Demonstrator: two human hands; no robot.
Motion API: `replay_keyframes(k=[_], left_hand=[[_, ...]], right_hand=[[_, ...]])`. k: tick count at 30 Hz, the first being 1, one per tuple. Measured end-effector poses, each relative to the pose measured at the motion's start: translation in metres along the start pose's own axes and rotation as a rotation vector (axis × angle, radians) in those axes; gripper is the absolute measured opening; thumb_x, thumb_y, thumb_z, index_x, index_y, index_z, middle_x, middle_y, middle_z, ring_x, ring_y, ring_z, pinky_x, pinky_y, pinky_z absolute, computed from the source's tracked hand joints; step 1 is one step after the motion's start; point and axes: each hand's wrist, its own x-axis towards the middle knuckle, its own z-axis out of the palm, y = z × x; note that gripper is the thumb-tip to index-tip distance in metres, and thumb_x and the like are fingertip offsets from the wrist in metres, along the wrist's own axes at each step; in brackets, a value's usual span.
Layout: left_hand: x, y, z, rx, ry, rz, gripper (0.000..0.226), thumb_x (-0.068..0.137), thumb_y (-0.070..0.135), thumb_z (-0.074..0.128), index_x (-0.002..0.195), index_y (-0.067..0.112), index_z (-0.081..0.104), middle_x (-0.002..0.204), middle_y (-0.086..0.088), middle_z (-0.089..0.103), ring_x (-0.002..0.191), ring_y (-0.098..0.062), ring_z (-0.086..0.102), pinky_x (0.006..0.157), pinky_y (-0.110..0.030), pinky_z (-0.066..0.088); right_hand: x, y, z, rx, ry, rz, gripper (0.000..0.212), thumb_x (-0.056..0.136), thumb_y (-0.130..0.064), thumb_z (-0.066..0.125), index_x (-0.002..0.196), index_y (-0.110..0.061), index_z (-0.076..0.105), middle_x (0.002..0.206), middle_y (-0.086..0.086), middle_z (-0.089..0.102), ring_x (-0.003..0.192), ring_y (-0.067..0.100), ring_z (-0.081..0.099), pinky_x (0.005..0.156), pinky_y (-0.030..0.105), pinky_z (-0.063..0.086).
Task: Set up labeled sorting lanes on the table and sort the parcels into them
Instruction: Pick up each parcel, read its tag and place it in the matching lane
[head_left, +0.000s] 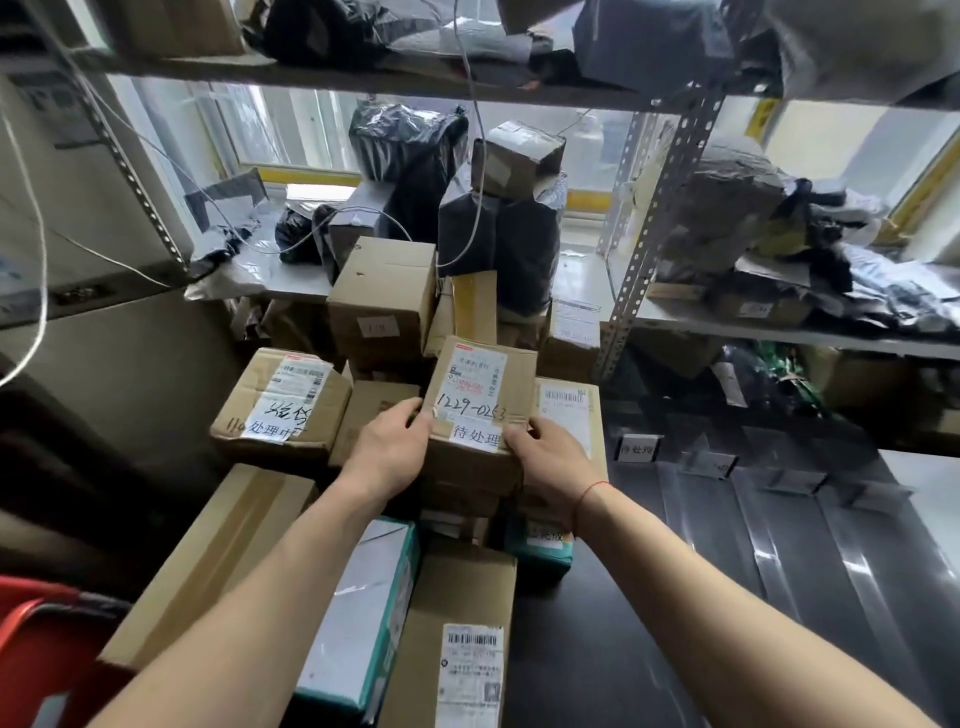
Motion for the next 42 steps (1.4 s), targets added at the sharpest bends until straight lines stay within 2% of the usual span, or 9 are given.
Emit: replay_keyframes(k=[5, 9, 13, 19, 25, 28, 35, 39, 42], left_hand=[[-0.015, 0.009, -0.004, -0.082, 0.047, 0.097, 0.036, 0.108, 0.041, 0.051, 0.142, 0.036, 0.062, 0.116, 0.016, 0.067, 0.114, -0.012, 0.063, 0.095, -0.032, 0.054], [-0.023, 0.015, -0.012, -0.167, 0.103, 0.143, 0.042, 0.102, 0.038, 0.063, 0.143, 0.03, 0.062, 0.121, 0.012, 0.073, 0.112, -0.008, 0.068, 0.1, -0.035, 0.058], [-0.031, 0.021, -0.012, -0.198, 0.1, 0.169, 0.043, 0.101, 0.033, 0.066, 0.144, 0.03, 0.061, 0.122, 0.012, 0.074, 0.111, -0.004, 0.069, 0.098, -0.034, 0.06], [-0.043, 0.041, -0.001, -0.273, 0.043, 0.254, 0.044, 0.101, 0.033, 0.067, 0.144, 0.03, 0.061, 0.122, 0.011, 0.075, 0.113, -0.007, 0.072, 0.097, -0.04, 0.062], [-0.047, 0.082, 0.044, -0.283, -0.123, 0.402, 0.047, 0.1, 0.032, 0.07, 0.146, 0.026, 0.059, 0.122, 0.016, 0.074, 0.116, 0.0, 0.069, 0.103, -0.037, 0.059], [-0.048, 0.094, 0.078, -0.266, -0.219, 0.437, 0.054, 0.095, 0.044, 0.071, 0.146, 0.033, 0.058, 0.131, 0.014, 0.071, 0.122, -0.005, 0.067, 0.104, -0.042, 0.058], [-0.061, 0.107, 0.166, -0.322, -0.416, 0.29, 0.044, 0.085, 0.053, 0.077, 0.12, 0.068, 0.056, 0.121, 0.029, 0.069, 0.118, -0.009, 0.068, 0.1, -0.049, 0.059], [-0.056, 0.098, 0.217, -0.373, -0.483, 0.142, 0.092, 0.069, 0.063, 0.078, 0.152, 0.048, 0.041, 0.134, 0.007, 0.068, 0.121, -0.019, 0.068, 0.106, -0.048, 0.055], [-0.049, 0.083, 0.251, -0.366, -0.49, 0.073, 0.088, 0.071, 0.061, 0.073, 0.152, 0.045, 0.041, 0.134, 0.006, 0.069, 0.122, -0.018, 0.068, 0.107, -0.046, 0.055]], right_hand=[[-0.006, -0.007, -0.009, 0.066, -0.003, -0.119, 0.031, 0.109, -0.034, 0.053, 0.136, -0.022, 0.064, 0.123, -0.008, 0.071, 0.098, -0.005, 0.063, 0.063, 0.006, 0.048], [-0.014, -0.011, -0.02, 0.207, 0.003, -0.194, 0.029, 0.108, -0.028, 0.057, 0.136, -0.032, 0.063, 0.12, -0.014, 0.075, 0.102, -0.002, 0.072, 0.078, 0.012, 0.056], [-0.021, -0.013, -0.027, 0.255, -0.004, -0.217, 0.031, 0.108, -0.025, 0.057, 0.133, -0.044, 0.061, 0.12, -0.017, 0.076, 0.103, -0.002, 0.071, 0.073, 0.01, 0.052], [-0.041, -0.015, -0.054, 0.38, 0.058, -0.3, 0.031, 0.109, -0.021, 0.055, 0.125, -0.046, 0.065, 0.122, -0.009, 0.077, 0.115, 0.013, 0.073, 0.099, 0.042, 0.059], [-0.065, 0.005, -0.113, 0.474, 0.249, -0.317, 0.037, 0.11, -0.013, 0.053, 0.143, -0.028, 0.059, 0.125, -0.004, 0.076, 0.114, 0.016, 0.074, 0.086, 0.032, 0.061], [-0.076, 0.024, -0.143, 0.478, 0.363, -0.288, 0.038, 0.108, -0.013, 0.056, 0.145, -0.024, 0.06, 0.127, -0.003, 0.076, 0.115, 0.017, 0.073, 0.093, 0.041, 0.061], [-0.088, 0.081, -0.188, 0.594, 0.438, -0.153, 0.038, 0.108, -0.012, 0.057, 0.145, -0.018, 0.059, 0.129, 0.001, 0.074, 0.114, 0.019, 0.074, 0.082, 0.036, 0.063], [-0.076, 0.119, -0.207, 0.612, 0.437, -0.032, 0.034, 0.107, -0.013, 0.058, 0.141, -0.017, 0.062, 0.124, 0.0, 0.076, 0.104, 0.014, 0.076, 0.079, 0.038, 0.065], [-0.065, 0.145, -0.218, 0.536, 0.374, 0.028, 0.034, 0.106, -0.016, 0.061, 0.14, -0.019, 0.063, 0.124, 0.001, 0.076, 0.106, 0.015, 0.076, 0.081, 0.04, 0.065]])
